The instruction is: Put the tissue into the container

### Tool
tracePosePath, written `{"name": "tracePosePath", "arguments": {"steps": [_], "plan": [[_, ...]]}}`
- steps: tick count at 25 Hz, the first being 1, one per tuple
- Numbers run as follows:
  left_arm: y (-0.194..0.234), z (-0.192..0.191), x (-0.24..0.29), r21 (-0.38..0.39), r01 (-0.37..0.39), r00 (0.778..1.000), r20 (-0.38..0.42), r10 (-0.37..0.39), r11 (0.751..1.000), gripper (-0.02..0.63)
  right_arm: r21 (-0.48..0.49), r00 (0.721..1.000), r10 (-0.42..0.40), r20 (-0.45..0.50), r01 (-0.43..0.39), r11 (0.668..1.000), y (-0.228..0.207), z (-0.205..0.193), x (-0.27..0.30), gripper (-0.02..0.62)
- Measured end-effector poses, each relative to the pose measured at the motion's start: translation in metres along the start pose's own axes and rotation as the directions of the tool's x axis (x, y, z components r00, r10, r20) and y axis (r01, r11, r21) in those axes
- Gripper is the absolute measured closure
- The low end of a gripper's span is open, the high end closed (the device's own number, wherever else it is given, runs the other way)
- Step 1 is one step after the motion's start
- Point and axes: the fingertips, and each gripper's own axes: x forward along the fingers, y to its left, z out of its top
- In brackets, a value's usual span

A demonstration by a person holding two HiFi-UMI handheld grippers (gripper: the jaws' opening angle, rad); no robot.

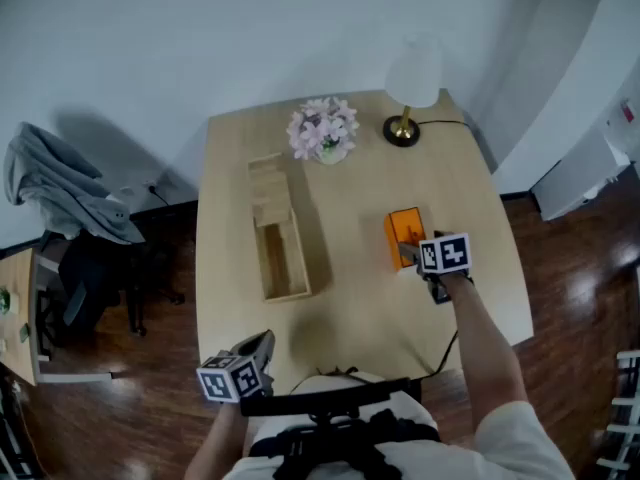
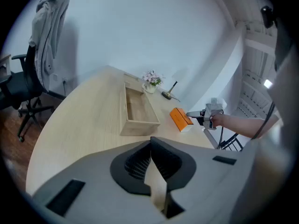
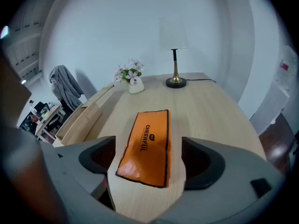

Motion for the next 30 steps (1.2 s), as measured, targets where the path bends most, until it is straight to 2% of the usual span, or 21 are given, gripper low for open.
{"name": "tracePosePath", "arguments": {"steps": [5, 11, 14, 20, 24, 30], "plan": [[-0.003, 0.001, -0.001, 0.009, 0.006, 1.0, -0.006, -0.006, 1.0, 0.611, -0.004, 0.999, -0.016, -0.047, 0.016, 1.0, -0.001, -0.008, 0.019, 0.161], [-0.02, 0.009, -0.001, 0.07, 0.023, 1.0, -0.003, -0.023, 0.997, 0.611, -0.033, 0.998, -0.033, -0.054, 0.031, 0.999, -0.004, -0.013, 0.031, 0.161], [-0.026, 0.011, 0.0, 0.065, 0.037, 0.999, -0.007, -0.037, 0.997, 0.611, -0.043, 0.998, -0.035, -0.046, 0.033, 0.999, -0.005, -0.017, 0.033, 0.161], [-0.027, 0.011, 0.001, 0.058, 0.045, 0.999, -0.009, -0.044, 0.997, 0.611, 0.009, 0.999, -0.021, -0.03, 0.021, 1.0, -0.003, -0.014, 0.028, 0.241], [-0.028, 0.011, 0.0, 0.063, 0.051, 0.999, -0.009, -0.051, 0.997, 0.611, 0.049, 0.999, -0.039, -0.022, 0.04, 0.998, -0.007, -0.016, 0.022, 0.258], [-0.026, 0.014, -0.002, 0.07, 0.065, 0.998, -0.001, -0.065, 0.995, 0.611, 0.055, 0.997, -0.072, 0.01, 0.071, 0.996, -0.001, -0.014, 0.002, 0.267]]}}
